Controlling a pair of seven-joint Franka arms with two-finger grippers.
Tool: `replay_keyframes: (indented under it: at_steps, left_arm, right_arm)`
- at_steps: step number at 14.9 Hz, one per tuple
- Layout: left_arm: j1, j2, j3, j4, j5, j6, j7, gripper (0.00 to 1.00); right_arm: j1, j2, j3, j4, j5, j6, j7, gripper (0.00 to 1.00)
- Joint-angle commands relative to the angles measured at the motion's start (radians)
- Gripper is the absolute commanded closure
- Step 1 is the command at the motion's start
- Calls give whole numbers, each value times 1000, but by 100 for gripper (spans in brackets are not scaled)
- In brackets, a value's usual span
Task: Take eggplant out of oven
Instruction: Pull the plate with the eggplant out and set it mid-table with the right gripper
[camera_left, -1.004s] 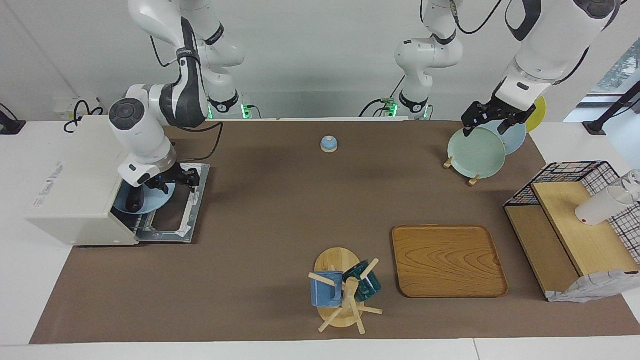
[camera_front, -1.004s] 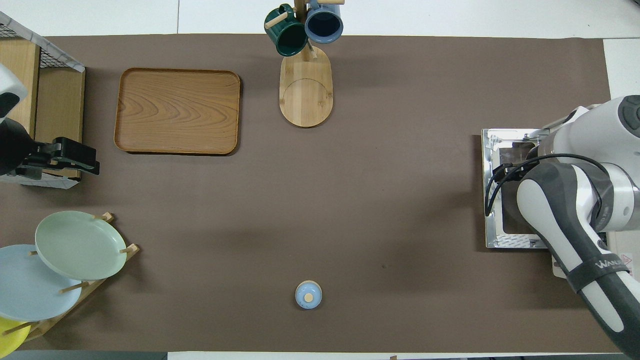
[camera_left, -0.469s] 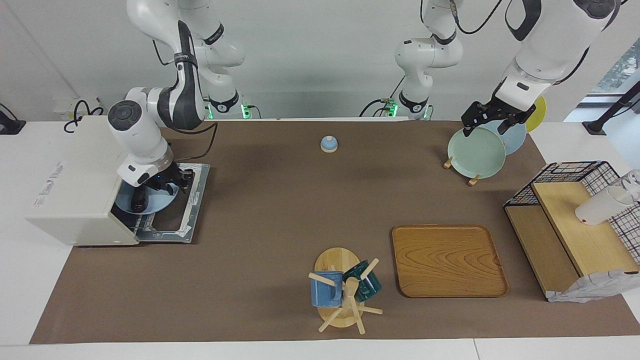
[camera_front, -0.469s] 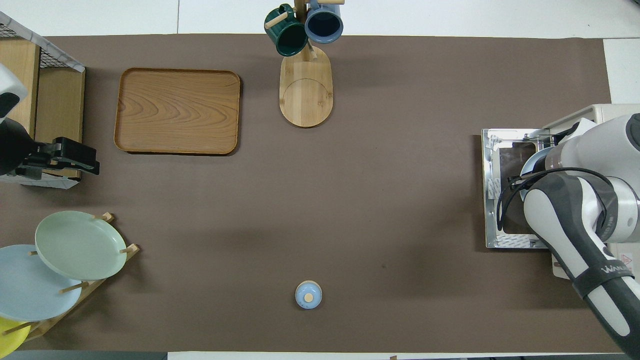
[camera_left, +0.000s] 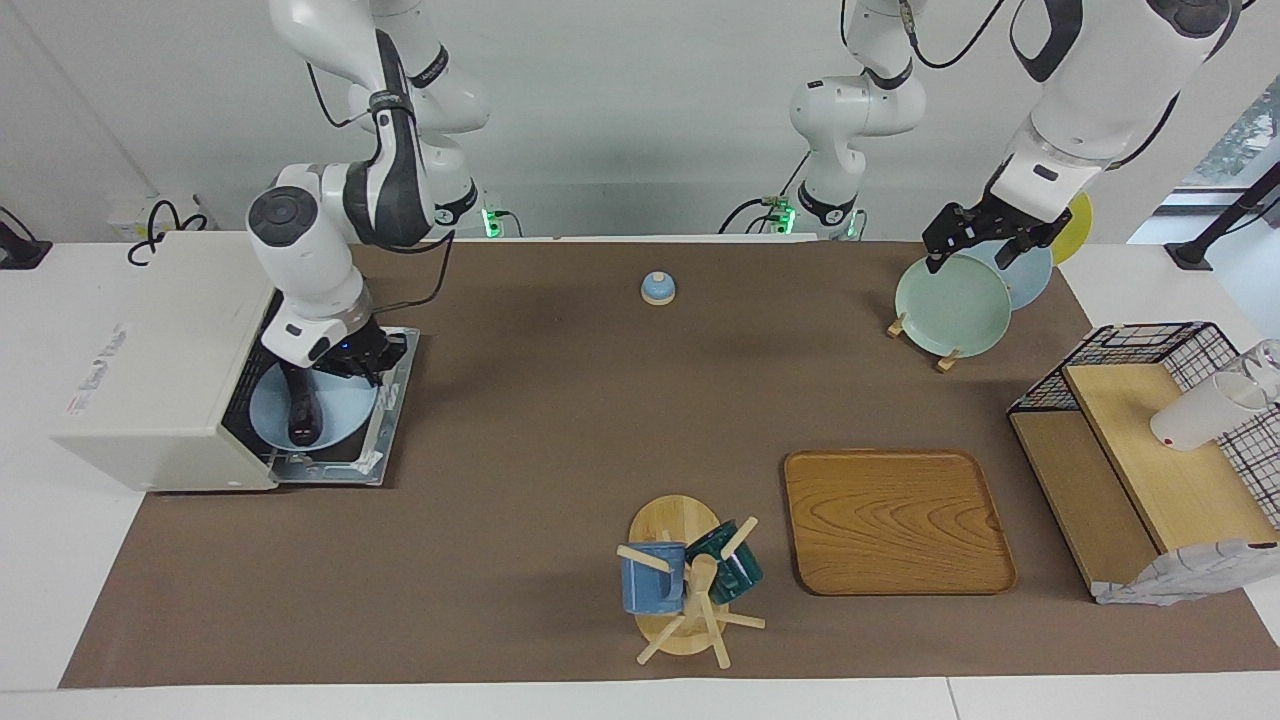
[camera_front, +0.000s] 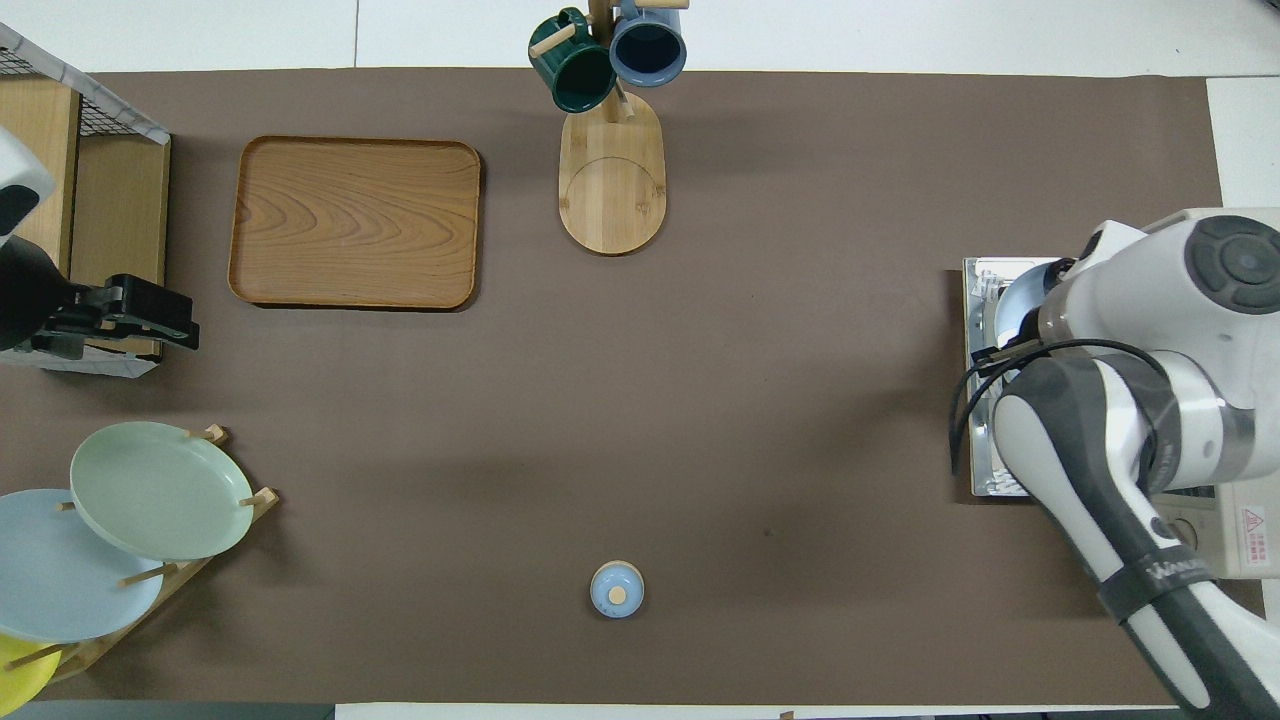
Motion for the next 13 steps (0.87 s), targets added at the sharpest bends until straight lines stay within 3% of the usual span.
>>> replay_keyframes:
  at_steps: [1,9,11,13]
  left_arm:
    - [16,-6,-5,-7,-7,-1,12,0]
    - [18,-8,-3,-7,-7,12,2,0]
    - [19,-6,-2,-7,-4,13,1,0]
    - [19,-6,-2,-7,1,16,3,0]
  right_arm:
    - [117,22,5,81,-74,-81,154,100]
    - [425,71,5,212,-69,-157,504,100]
    - [530,186,5,362,-60,-208,652,100]
    - [607,350,5,601,-61,-320,763,100]
